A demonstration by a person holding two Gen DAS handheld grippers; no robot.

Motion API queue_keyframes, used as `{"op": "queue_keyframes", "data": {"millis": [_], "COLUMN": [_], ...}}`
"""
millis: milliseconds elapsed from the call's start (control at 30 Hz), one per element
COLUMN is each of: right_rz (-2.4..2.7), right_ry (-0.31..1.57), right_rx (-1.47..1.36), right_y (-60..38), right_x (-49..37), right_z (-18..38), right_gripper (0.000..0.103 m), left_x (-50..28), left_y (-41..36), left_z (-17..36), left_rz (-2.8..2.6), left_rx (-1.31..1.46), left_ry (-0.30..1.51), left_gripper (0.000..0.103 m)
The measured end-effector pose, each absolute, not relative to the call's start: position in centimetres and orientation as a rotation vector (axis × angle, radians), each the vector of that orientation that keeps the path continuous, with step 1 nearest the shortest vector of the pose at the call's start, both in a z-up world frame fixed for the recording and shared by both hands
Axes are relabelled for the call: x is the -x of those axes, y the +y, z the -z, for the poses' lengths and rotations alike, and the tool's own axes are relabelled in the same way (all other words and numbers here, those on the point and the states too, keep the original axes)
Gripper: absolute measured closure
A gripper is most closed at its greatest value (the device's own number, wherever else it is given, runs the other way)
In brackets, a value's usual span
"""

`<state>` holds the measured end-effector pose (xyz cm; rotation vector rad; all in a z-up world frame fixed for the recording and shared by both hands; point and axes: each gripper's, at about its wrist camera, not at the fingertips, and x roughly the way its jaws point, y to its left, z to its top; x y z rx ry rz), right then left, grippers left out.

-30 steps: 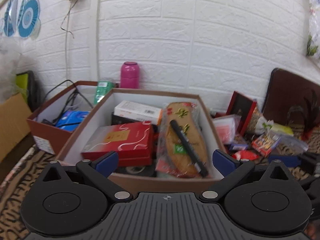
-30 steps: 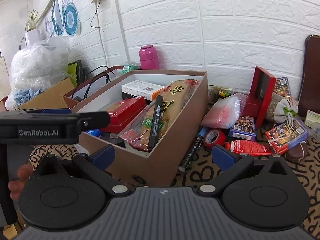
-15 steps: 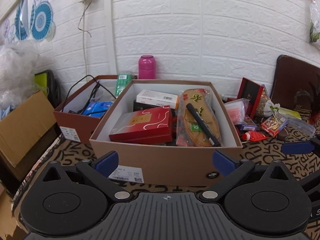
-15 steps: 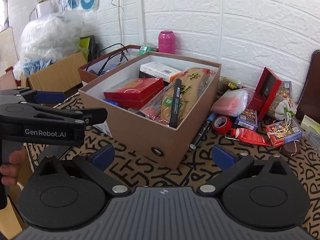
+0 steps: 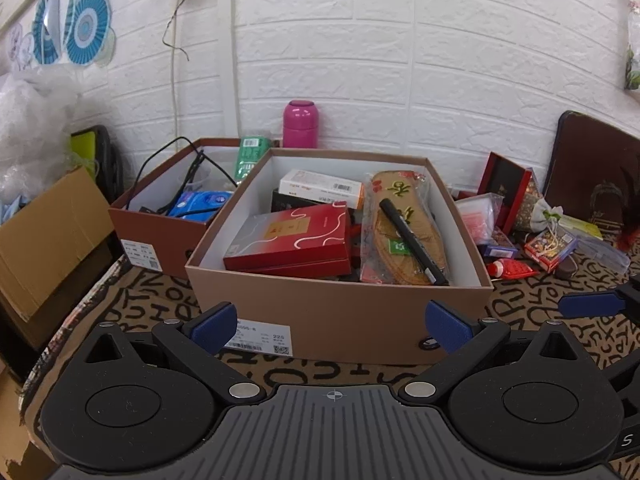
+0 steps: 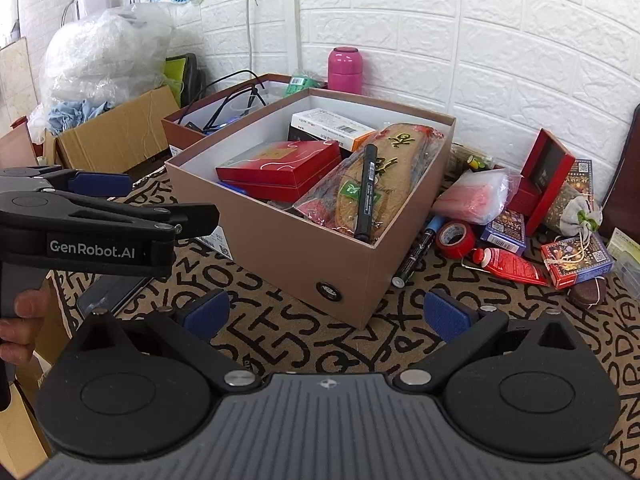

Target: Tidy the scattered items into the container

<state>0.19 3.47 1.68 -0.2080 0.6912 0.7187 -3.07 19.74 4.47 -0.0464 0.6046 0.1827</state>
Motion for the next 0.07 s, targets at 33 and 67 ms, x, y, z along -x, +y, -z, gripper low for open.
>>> {"op": "queue_keyframes", "data": {"millis": [33, 67], "right_rz": [-0.72, -0.721], "right_ry": [0.693, 0.695], "right_rx": [0.208, 0.209], "right_y": [3.51, 3.54], "right_x": [-0.21, -0.24], "right_z": [-1.62, -1.58], "right_gripper": [0.0, 0.0], "left_x": [3.0, 2.96], "left_y": [19.77, 19.77], "left_z": [-4.44, -4.41], "left_rz": [-0.182, -0.181], "left_rx": [0.05, 0.052], "left_ry": [0.607, 0.608], "left_gripper": [0.0, 0.0]}}
